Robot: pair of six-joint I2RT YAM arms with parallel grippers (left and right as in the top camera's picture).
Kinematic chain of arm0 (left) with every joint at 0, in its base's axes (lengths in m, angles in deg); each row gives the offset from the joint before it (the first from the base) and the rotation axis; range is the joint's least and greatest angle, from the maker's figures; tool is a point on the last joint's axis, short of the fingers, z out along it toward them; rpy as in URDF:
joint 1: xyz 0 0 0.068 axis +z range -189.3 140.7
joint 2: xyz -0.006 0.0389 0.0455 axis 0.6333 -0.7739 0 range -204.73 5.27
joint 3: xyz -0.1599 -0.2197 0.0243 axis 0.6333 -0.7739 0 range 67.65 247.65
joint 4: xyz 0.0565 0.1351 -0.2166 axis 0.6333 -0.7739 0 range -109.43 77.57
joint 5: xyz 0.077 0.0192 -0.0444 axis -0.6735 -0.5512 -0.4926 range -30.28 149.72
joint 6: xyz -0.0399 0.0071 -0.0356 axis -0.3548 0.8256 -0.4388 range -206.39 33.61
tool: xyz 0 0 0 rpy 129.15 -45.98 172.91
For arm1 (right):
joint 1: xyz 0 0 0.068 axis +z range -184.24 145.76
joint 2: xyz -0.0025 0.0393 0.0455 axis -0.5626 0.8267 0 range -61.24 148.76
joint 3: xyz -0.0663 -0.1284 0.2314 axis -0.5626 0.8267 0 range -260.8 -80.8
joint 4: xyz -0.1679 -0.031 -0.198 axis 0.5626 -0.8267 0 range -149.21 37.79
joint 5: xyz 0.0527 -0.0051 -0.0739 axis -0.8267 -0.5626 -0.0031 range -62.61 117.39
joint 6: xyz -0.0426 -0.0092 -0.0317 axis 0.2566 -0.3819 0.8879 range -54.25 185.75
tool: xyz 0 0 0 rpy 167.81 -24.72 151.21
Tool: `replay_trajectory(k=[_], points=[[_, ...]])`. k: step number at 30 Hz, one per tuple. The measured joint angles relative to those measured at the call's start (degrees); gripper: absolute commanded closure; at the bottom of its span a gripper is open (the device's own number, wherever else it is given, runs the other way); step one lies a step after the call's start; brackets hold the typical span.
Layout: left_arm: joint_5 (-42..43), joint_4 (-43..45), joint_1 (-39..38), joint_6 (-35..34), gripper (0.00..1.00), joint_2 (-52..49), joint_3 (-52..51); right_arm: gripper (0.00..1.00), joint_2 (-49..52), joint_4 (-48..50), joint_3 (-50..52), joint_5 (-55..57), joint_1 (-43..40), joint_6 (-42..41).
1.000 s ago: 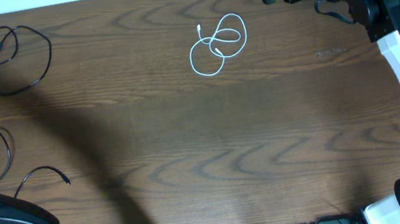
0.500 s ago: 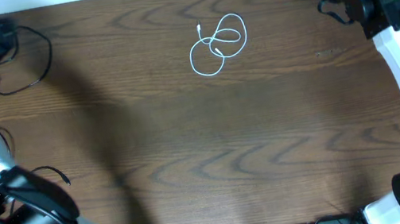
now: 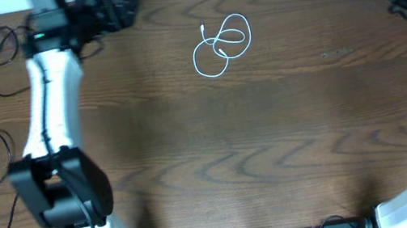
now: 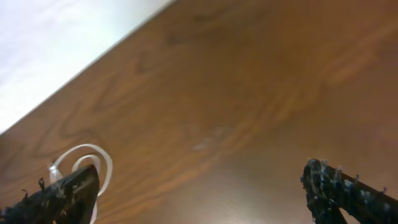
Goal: Untangle cables
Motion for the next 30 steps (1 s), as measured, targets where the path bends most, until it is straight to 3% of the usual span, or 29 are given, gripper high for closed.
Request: replay_trajectory(k=[10, 27, 30], points=[[-2.91, 0.68, -10.16, 3.74, 0.21, -7.69, -0.09, 0.01, 0.00, -3.02, 0.00, 0.44, -2.25, -0.04], [-9.16, 11.98, -21.16, 8.44, 0.21, -21.57, -0.11, 0.01, 0.00, -3.15, 0.00, 0.44, -2.25, -0.04], [-11.63, 11.98, -21.35, 8.68, 0.41, -22.34, -0.22, 0.01, 0.00, -3.17, 0.00, 0.44, -2.25, -0.04]])
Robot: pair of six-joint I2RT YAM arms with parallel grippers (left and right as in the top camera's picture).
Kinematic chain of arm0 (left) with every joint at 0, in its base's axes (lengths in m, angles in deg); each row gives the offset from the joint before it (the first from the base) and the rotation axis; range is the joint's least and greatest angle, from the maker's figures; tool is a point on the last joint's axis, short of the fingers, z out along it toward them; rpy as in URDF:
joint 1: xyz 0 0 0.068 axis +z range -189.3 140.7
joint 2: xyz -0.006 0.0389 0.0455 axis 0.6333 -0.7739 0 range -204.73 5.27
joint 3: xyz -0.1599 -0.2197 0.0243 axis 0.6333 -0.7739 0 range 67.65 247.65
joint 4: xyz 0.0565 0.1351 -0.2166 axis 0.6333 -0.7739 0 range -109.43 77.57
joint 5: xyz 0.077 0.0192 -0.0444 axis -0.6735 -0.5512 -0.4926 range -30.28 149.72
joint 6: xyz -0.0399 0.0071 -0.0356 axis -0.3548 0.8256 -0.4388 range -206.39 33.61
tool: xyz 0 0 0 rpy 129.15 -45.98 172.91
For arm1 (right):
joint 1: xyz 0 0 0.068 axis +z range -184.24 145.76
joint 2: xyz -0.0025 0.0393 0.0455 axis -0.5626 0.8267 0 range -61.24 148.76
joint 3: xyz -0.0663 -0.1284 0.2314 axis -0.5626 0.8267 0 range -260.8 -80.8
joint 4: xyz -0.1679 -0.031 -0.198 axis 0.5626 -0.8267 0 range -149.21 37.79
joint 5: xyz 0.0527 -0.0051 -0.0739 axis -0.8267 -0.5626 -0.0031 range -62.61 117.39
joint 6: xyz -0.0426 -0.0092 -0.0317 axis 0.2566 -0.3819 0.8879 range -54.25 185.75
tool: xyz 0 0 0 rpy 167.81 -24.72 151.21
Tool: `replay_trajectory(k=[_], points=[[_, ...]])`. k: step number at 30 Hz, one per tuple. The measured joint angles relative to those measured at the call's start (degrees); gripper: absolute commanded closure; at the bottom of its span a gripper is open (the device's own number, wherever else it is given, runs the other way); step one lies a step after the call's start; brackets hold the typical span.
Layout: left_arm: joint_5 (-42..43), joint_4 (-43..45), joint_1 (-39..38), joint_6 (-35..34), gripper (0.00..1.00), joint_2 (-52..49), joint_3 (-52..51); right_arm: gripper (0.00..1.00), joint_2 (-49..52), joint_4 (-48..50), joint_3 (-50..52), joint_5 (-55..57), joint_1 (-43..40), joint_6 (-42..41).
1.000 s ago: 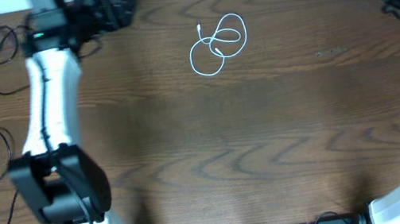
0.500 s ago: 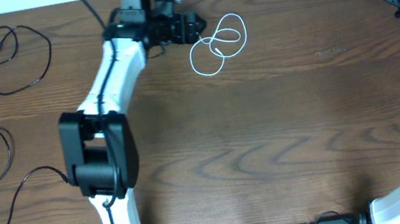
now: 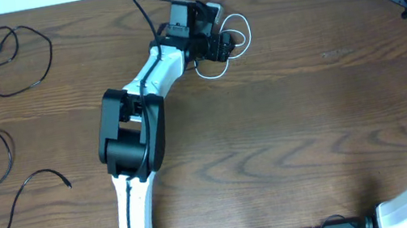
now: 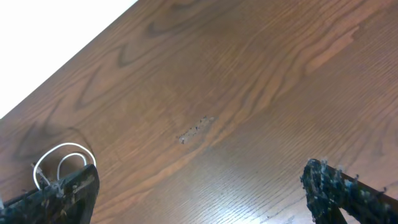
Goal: Untangle cables
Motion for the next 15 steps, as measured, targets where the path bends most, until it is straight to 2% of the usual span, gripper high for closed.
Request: replay_trajectory(k=[2, 6, 7, 10, 12, 15], points=[[-1.09, 0.13, 0.02, -0.22, 0.47, -0.02, -0.07, 0.01, 0.00, 0.02, 0.00, 0.00, 0.00, 0.00], [-2.36, 0.24, 0.09, 0.20, 0.48, -0.02, -0.07, 0.01, 0.00, 0.02, 0.00, 0.00, 0.00, 0.00], [-2.54, 0.24, 0.09, 0.22, 0.51, -0.02, -0.07, 0.01, 0.00, 0.02, 0.00, 0.00, 0.00, 0.00], [-2.86, 0.26, 0.09, 0.59, 0.80, -0.02, -0.07, 0.01, 0.00, 0.02, 0.00, 0.00, 0.00, 0.00], [-3.13, 0.24, 0.07, 0.83, 0.92, -0.02, -0.07, 0.01, 0.00, 0.02, 0.00, 0.00, 0.00, 0.00], [-3.48, 0.24, 0.09, 0.63, 0.92, -0.02, -0.07, 0.01, 0.00, 0.02, 0.00, 0.00, 0.00, 0.00]])
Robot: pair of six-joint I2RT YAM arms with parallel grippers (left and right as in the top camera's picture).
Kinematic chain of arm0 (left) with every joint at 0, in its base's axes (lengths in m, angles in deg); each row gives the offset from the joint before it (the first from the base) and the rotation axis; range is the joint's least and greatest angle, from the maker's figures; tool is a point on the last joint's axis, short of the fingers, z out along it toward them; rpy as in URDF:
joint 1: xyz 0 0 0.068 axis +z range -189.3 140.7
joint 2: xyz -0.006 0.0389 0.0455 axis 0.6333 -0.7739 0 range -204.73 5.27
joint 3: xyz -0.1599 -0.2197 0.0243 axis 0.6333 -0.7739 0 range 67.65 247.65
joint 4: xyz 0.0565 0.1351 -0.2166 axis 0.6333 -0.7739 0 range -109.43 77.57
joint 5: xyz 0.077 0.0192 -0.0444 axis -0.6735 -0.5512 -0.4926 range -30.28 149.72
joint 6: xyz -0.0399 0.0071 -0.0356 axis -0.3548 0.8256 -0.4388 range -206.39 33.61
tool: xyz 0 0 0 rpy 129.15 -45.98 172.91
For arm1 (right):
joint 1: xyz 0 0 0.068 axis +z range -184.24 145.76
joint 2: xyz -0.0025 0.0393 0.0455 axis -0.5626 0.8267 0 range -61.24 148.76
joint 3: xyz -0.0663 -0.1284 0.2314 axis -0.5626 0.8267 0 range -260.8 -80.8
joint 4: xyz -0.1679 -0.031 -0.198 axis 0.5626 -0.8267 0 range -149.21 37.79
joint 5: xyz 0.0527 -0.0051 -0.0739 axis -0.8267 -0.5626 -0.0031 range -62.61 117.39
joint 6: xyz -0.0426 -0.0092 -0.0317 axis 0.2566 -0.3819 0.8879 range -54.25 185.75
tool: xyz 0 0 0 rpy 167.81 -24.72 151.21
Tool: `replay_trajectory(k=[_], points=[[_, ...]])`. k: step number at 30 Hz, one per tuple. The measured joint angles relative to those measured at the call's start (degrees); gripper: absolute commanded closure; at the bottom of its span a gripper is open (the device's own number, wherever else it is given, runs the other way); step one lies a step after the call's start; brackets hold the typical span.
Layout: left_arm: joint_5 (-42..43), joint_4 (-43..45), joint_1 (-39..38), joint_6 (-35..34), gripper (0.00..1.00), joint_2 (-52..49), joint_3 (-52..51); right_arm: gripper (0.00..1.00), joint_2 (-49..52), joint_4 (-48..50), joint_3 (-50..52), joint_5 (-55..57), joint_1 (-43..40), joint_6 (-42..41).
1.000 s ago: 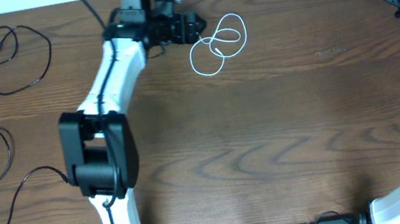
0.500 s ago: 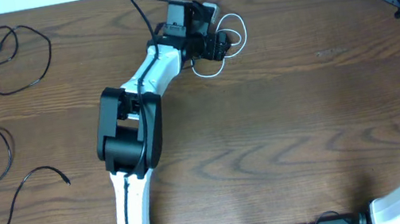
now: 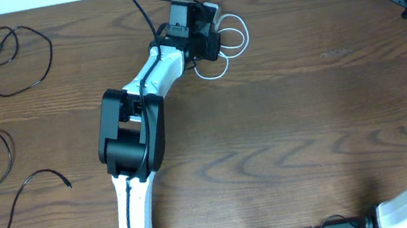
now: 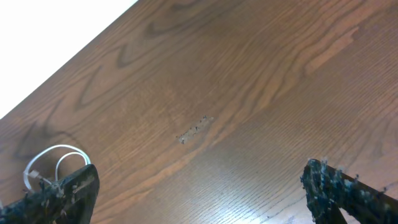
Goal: Untangle cables
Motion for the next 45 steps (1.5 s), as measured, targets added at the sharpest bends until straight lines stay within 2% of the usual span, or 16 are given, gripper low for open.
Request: replay_trajectory(k=[1, 4, 11, 14, 19, 24, 34, 41, 43, 45], points=[[0.00, 0.00, 0.00, 0.00, 0.89, 0.00, 0.00, 0.01, 0.00, 0.00, 0.00, 0.00, 0.00, 0.00], [-0.09, 0.02, 0.00, 0.09, 0.46, 0.02, 0.00, 0.01, 0.00, 0.00, 0.00, 0.00, 0.00, 0.00], [-0.09, -1.79, 0.04, 1.46, 0.37, 2.19, 0.00, 0.01, 0.00, 0.00, 0.00, 0.00, 0.00, 0.00], [-0.11, -7.54, 0.02, 6.80, 0.25, 4.44, 0.00, 0.01, 0.00, 0.00, 0.00, 0.00, 0.00, 0.00], [-0.11, -12.79, -0.04, 14.80, 0.24, 5.33, -0.22, 0.01, 0.00, 0.00, 0.00, 0.00, 0.00, 0.00], [-0.09, -12.66, -0.04, 18.27, 0.22, 5.33, -0.81, 0.01, 0.00, -0.02, 0.00, 0.00, 0.00, 0.00], [-1.44, -3.26, -0.04, 20.35, 0.23, 5.31, -1.31, 0.01, 0.00, 0.00, 0.00, 0.00, 0.00, 0.00], [-3.06, -2.62, -0.04, 21.00, 0.23, 3.15, -1.31, 0.01, 0.00, 0.00, 0.00, 0.00, 0.00, 0.00], [-3.10, -2.64, -0.04, 21.03, 0.27, 1.99, -1.31, 0.01, 0.00, 0.00, 0.00, 0.00, 0.00, 0.00], [-3.13, -2.49, -0.04, 21.11, 0.38, 1.22, -1.36, 0.01, 0.00, 0.00, 0.00, 0.00, 0.00, 0.00]])
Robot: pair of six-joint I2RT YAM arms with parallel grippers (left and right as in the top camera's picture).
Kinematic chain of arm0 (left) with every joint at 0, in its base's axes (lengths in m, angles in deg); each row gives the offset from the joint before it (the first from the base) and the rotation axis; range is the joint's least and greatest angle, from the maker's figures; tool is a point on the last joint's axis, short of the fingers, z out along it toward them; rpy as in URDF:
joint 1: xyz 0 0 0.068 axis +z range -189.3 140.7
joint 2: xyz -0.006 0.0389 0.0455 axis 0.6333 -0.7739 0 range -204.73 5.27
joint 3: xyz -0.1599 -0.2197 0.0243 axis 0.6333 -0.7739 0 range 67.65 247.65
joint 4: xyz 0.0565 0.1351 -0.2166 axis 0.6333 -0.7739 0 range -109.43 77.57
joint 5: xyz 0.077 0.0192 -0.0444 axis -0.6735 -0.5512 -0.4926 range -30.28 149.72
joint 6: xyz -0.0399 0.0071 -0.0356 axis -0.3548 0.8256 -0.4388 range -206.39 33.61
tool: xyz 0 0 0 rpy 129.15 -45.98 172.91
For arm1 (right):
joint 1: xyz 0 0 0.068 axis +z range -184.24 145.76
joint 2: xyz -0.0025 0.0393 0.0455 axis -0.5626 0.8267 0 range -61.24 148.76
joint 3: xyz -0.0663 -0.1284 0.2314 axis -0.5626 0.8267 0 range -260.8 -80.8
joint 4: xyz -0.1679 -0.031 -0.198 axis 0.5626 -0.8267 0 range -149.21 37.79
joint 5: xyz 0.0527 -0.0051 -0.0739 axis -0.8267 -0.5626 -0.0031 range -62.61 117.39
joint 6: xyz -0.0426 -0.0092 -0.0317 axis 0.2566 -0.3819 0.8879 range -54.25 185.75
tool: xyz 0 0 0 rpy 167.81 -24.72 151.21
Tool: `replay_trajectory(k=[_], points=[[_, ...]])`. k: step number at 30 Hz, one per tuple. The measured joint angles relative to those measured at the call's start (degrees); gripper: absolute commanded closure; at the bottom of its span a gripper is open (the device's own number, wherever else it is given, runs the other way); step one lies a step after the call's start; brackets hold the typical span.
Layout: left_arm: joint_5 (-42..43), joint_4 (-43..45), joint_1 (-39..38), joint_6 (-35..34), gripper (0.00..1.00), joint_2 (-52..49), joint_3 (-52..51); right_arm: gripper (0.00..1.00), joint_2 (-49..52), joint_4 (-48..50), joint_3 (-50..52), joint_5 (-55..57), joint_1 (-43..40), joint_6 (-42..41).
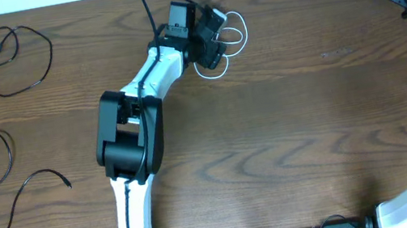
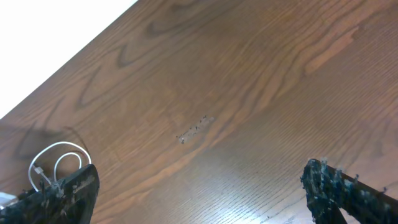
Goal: Untangle cables
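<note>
A white cable [image 1: 211,70] lies in tangled loops at the table's far middle; the right wrist view catches it at the lower left [image 2: 55,145]. My left gripper [image 1: 214,37] sits on top of the loops, turned at an angle and shut on the white cable. Its jaws are small and dark from overhead. Off at the table's far right corner, my right gripper [image 2: 199,199] hangs wide open over bare wood, holding nothing, its body well away from the cable.
Three black cables lie apart along the left side: one at the far left [image 1: 10,58], one at mid left, one nearer [image 1: 35,186]. A small scuff [image 2: 194,129] marks the wooden table [image 1: 312,129]. The left arm stretches diagonally from the front edge.
My left gripper has turned a little on the white cable, and the loops have shifted slightly with it. The right arm has stayed where it was.
First my left gripper was at the far left by the black cables, with the white cable lying untouched. Then it was on the white cable's loops, then closer in on them. Now it has turned and the loops have shifted.
</note>
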Motion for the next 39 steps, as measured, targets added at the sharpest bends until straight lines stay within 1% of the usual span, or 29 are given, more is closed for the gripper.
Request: replay_trajectory(k=[1, 3, 4, 5, 7, 8, 18, 21, 25, 28, 31, 36, 39], points=[[0.00, 0.28, 0.00, 0.13, 0.46, -0.17, -0.04, 0.01, 0.00, -0.02, 0.00, 0.00, 0.00, 0.00], [-0.13, 1.20, 0.00, -0.02, 0.65, -0.26, -0.09, 0.01, 0.00, 0.00, 0.00, 0.00, 0.00, 0.00], [-0.24, 1.99, 0.00, -0.28, 0.71, -0.26, -0.09, 0.01, 0.00, -0.02, 0.00, 0.00, 0.00, 0.00], [-0.26, 2.64, 0.00, -0.26, 0.75, -0.26, -0.09, 0.01, 0.00, 0.00, 0.00, 0.00, 0.00, 0.00], [-0.33, 3.52, 0.00, -0.31, 0.89, -0.26, -0.09, 0.01, 0.00, -0.02, 0.00, 0.00, 0.00, 0.00], [-0.33, 3.67, 0.00, -0.79, 0.92, -0.26, -0.09, 0.01, 0.00, 0.00, 0.00, 0.00, 0.00, 0.00], [-0.35, 3.93, 0.09, -1.90, 0.92, -0.26, -0.09, 0.01, 0.00, 0.00, 0.00, 0.00, 0.00, 0.00], [-0.33, 4.11, 0.66, -4.79, 0.93, -0.13, -0.09, 0.01, 0.00, 0.00, 0.00, 0.00, 0.00, 0.00], [-0.28, 4.46, 3.19, -10.47, 0.93, 1.49, -0.11, 0.01, 0.00, 0.00, 0.00, 0.00, 0.00, 0.00], [-0.35, 4.46, 6.05, -14.88, 0.93, 5.16, -0.13, 0.01, 0.00, 0.00, 0.00, 0.00, 0.00, 0.00], [-0.37, 4.26, 9.64, -19.71, 0.92, 12.11, -0.13, 0.01, 0.00, 0.02, 0.00, 0.00, 0.00, 0.00], [-0.37, 4.15, 13.70, -24.48, 0.93, 21.22, -0.13, 0.01, 0.00, -0.02, 0.00, 0.00, 0.00, 0.00], [-0.37, 3.32, 15.69, -25.94, 0.93, 24.59, -0.13, 0.01, 0.00, 0.00, 0.00, 0.00, 0.00, 0.00]])
